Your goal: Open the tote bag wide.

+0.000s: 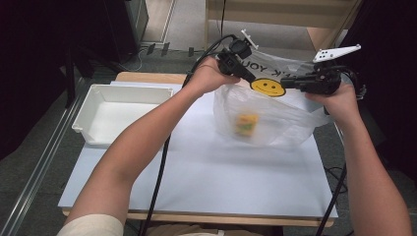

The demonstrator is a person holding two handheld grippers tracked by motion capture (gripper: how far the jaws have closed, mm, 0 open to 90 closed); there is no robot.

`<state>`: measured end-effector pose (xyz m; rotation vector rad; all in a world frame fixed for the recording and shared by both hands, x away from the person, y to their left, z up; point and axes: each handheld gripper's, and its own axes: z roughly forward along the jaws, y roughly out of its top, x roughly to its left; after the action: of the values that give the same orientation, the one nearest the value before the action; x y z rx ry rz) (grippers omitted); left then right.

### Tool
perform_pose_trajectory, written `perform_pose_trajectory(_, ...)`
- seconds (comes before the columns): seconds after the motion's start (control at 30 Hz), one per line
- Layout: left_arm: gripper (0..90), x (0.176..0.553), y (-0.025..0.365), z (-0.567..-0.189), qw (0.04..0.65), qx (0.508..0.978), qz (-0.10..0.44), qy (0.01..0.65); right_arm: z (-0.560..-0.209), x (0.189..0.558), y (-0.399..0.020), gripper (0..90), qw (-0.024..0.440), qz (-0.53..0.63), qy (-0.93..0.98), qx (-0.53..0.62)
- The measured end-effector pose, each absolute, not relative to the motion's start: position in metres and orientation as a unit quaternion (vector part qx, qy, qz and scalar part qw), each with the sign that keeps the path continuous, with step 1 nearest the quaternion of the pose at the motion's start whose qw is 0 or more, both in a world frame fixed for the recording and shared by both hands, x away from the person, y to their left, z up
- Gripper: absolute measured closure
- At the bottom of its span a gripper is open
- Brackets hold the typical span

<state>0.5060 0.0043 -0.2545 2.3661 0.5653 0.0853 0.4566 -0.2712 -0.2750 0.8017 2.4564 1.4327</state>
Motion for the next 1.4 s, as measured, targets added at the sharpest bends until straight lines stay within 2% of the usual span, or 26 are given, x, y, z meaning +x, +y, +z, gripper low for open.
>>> perform_pose_trajectory(0.37,85.8,0.514,0.033,-0.284,0.346,0.904,0.025,0.250,-0.292,0.459,-0.271,85.4,0.095,0.477,0.824,0.292)
perform_pose_trajectory(1.03,86.0,0.511,0.053,-0.327,0.349,0.896,0.010,0.275,-0.331,0.462,-0.266,85.4,0.075,0.474,0.819,0.314)
perform_pose_trajectory(1.4,90.0,0.509,0.060,-0.346,0.359,0.887,-0.001,0.290,-0.351,0.461,-0.268,85.5,0.069,0.465,0.819,0.328)
